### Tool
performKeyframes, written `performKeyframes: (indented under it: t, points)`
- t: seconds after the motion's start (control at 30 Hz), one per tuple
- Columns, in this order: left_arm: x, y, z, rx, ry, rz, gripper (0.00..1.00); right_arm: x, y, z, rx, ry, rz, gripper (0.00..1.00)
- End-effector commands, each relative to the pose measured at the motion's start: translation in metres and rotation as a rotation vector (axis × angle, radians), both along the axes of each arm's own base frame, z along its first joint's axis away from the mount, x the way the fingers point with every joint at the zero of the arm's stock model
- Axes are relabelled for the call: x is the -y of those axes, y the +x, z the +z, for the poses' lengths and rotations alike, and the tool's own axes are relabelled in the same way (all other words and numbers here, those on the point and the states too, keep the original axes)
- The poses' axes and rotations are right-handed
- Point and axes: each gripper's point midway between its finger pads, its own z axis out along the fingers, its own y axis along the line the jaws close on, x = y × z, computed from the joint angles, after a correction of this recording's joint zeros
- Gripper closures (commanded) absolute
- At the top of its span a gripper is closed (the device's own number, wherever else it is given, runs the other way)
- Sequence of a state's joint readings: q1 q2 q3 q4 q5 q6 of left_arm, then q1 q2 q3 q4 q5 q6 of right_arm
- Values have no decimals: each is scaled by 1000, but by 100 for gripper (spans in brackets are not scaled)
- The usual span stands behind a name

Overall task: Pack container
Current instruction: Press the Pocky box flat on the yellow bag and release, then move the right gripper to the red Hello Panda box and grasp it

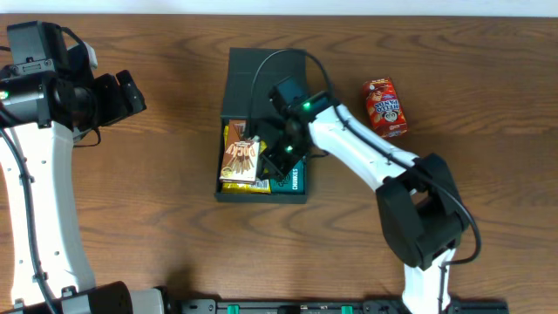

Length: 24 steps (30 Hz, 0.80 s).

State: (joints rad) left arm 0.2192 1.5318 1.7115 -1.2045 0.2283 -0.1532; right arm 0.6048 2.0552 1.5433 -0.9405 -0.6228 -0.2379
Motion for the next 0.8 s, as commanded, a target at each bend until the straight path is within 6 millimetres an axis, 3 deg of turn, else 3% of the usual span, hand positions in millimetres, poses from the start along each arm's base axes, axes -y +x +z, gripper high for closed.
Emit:
performKeyframes:
  t: [0.0, 0.3, 0.6, 0.77]
  points:
    - [-3, -2, -6, -23, 5, 8, 5, -6, -7, -6, -12, -23, -3, 99]
    - [-2, -3, -7, -29, 4, 7, 4, 15, 6, -13, -2, -101, -66, 99]
    - [-2, -4, -7, -30, 9, -2, 5, 32, 54, -4, 70, -65, -183, 99]
    - [-4, -5, -7, -37, 21, 3, 5, 67, 96, 21, 136, -95, -292, 99]
